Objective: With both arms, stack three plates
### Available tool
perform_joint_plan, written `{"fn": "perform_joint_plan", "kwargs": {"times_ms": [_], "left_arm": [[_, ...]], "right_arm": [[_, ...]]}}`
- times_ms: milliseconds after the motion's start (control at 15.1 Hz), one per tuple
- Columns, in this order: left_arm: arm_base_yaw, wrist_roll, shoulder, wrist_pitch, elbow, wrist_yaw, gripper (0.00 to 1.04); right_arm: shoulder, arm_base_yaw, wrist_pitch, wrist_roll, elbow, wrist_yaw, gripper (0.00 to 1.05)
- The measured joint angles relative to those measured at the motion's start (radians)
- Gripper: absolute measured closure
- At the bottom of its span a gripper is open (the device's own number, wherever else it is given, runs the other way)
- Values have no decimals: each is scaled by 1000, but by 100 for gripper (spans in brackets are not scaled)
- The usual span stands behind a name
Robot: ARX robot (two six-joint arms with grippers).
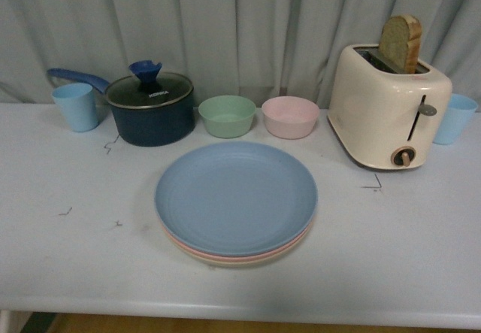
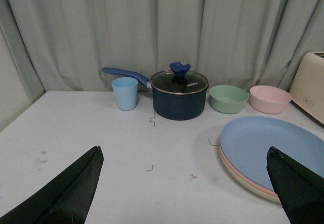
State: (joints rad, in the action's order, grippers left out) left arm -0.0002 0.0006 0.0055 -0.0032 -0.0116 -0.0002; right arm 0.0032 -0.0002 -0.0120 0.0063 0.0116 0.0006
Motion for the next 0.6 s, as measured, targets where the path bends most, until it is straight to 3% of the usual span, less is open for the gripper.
{"fn": "perform_joint_plan", "kwargs": {"times_ms": [66,133,598], "left_arm": [[0,0,0,0,0,0,7],[0,0,0,0,0,0,7],[0,0,0,0,0,0,7]], "right_arm": [[0,0,8,0,0,0,103],[0,0,7,0,0,0,93],[0,0,8,0,0,0,6]]}}
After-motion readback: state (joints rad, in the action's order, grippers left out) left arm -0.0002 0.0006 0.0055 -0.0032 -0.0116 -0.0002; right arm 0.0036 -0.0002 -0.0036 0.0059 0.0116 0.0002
